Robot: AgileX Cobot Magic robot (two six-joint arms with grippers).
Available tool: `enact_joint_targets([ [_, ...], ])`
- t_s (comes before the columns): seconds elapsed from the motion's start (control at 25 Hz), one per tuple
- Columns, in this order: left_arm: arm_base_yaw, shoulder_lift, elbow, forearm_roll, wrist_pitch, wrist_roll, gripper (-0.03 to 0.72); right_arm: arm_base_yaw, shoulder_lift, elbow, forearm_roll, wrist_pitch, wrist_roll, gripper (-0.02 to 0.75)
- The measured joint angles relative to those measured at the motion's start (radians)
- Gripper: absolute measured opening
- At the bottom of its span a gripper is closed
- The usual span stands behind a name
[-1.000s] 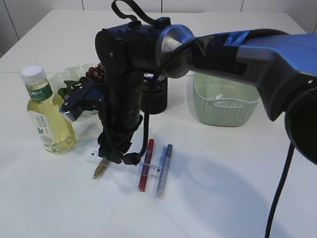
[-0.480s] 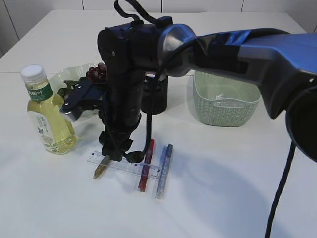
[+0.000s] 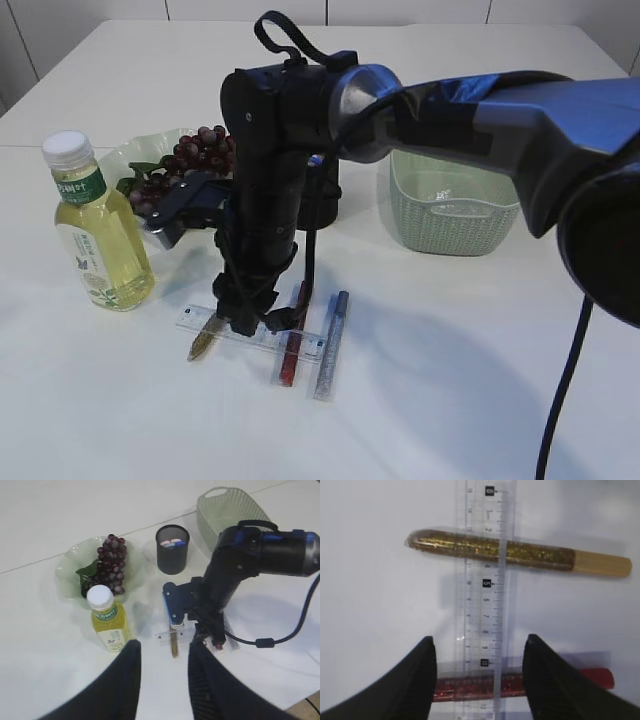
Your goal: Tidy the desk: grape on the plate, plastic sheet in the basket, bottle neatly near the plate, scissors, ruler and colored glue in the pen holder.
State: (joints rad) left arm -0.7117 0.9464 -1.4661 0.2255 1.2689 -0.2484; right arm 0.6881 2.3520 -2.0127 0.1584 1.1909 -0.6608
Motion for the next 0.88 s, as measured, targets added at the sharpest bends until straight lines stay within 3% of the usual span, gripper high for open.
enact_joint_targets([
  [0.56, 0.000, 0.000, 0.000, 0.068, 0.000, -0.044, 0.239, 0.000, 0.005, 0.000, 0.067, 0.000, 0.000, 0.466],
  [0.88, 0.000, 0.000, 0.000, 0.073, 0.000, -0.044, 0.239, 0.000, 0.045, -0.002, 0.030, -0.022, 0.004, 0.493],
])
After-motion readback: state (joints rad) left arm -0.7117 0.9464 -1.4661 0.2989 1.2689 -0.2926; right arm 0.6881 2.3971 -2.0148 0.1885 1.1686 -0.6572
